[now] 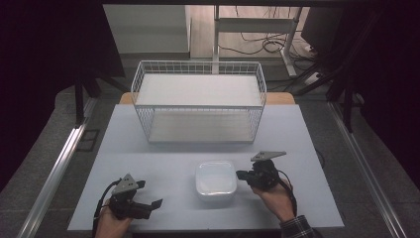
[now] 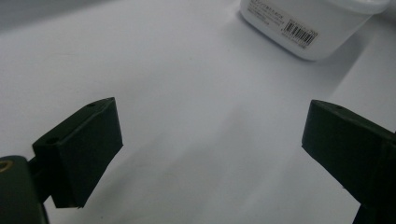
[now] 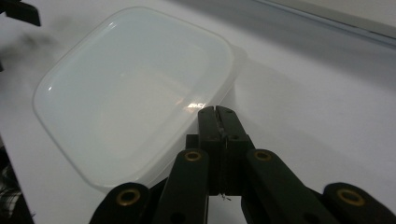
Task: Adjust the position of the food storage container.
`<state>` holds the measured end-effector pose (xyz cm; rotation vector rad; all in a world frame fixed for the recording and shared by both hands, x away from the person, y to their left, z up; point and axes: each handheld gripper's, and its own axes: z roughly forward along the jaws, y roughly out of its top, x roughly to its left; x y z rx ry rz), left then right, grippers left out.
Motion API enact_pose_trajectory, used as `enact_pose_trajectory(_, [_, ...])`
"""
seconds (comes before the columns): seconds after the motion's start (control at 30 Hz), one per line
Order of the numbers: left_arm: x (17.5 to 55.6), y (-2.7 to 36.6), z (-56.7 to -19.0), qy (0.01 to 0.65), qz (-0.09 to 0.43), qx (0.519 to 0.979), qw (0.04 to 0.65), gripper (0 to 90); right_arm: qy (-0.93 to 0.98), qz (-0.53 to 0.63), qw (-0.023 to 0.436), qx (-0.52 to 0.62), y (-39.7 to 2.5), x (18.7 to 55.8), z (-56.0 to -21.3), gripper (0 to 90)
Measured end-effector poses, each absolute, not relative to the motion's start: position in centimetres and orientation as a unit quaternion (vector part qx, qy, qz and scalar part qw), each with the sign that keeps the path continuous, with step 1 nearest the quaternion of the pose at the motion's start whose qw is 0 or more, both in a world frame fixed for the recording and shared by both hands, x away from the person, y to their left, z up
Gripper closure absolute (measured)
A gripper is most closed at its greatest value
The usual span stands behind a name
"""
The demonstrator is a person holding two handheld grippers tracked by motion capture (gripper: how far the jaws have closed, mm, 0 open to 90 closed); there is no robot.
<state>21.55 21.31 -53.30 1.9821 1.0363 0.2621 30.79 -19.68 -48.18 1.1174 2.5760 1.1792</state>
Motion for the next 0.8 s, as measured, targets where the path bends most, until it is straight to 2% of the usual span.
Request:
enact_pose_trajectory(0.17, [21.5, 21.3, -53.3, 0.415, 0.105, 0.794, 0.431, 4.5, 0.855, 0.387, 0.038, 0.344, -18.2, 29.9, -48.3, 88.7])
enact_pose_trajectory(0.3, [21.5, 21.3, -53.3, 0.414, 0.105, 0.795, 0.43, 4.6, 0.857, 0.383, 0.052, 0.339, -18.0, 29.8, -48.4, 88.1])
enact_pose_trajectory(0.37, [21.5, 21.3, -53.2, 0.413, 0.102, 0.796, 0.431, 4.9, 0.856, 0.387, 0.076, 0.335, -18.4, 29.5, -48.0, 83.3])
enact_pose_trajectory(0.5, [21.5, 21.2, -53.1, 0.411, 0.097, 0.797, 0.432, 5.5, 0.849, 0.399, 0.093, 0.335, -19.4, 28.9, -47.8, 65.1])
enact_pose_trajectory(0.67, [21.4, 21.0, -53.0, 0.403, 0.099, 0.801, 0.431, 5.7, 0.835, 0.419, 0.101, 0.342, -20.7, 28.5, -47.8, 38.2])
enact_pose_trajectory(0.8, [21.4, 20.9, -53.0, 0.401, 0.101, 0.802, 0.431, 5.6, 0.835, 0.421, 0.125, 0.331, -21.4, 27.9, -48.2, 21.4])
